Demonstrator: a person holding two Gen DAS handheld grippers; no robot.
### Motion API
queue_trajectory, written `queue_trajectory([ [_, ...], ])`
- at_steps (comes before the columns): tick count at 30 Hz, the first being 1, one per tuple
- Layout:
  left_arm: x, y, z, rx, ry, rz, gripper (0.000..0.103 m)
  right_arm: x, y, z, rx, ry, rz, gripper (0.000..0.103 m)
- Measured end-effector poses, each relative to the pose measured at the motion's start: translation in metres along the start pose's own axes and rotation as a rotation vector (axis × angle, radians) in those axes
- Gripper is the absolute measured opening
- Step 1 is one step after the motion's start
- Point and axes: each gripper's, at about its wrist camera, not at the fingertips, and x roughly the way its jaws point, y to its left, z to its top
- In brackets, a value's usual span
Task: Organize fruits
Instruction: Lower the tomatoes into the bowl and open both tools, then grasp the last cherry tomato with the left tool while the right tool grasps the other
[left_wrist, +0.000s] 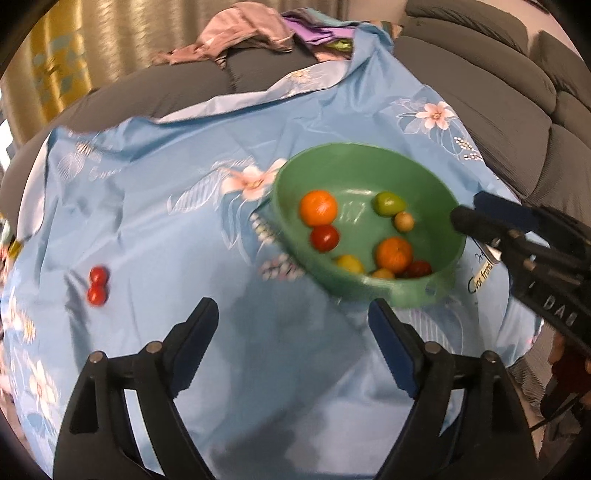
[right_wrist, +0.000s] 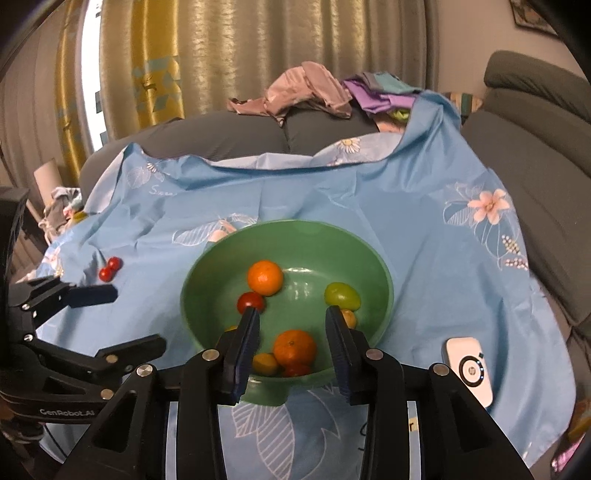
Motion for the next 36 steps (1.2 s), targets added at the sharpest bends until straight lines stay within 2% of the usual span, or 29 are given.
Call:
queue_trajectory([
  [5,-0.016,0.016,-0.017,-0.053,0.002,0.030,0.088,-0.015,0.015,-0.001,-0.032,-0.022,-0.005,0.038],
  [8,-0.026,0.026,-0.028,-0.088,-0.002,0.050,0.096,-0.025,0.026,0.000,-0.059,-0.039,-0.001,0.038],
  [21,-0.047,0.072,-0.068,-0.226,0.002,0.078,0.096,-0.043,0.067,0.005,-0.145,-0.070,0.034,0.039],
  [36,-0.068,0.121,-0.109,-0.322,-0.012,0.121,0.096,-0.024,0.132,0.003,-0.250,-0.022,0.116,0.039],
])
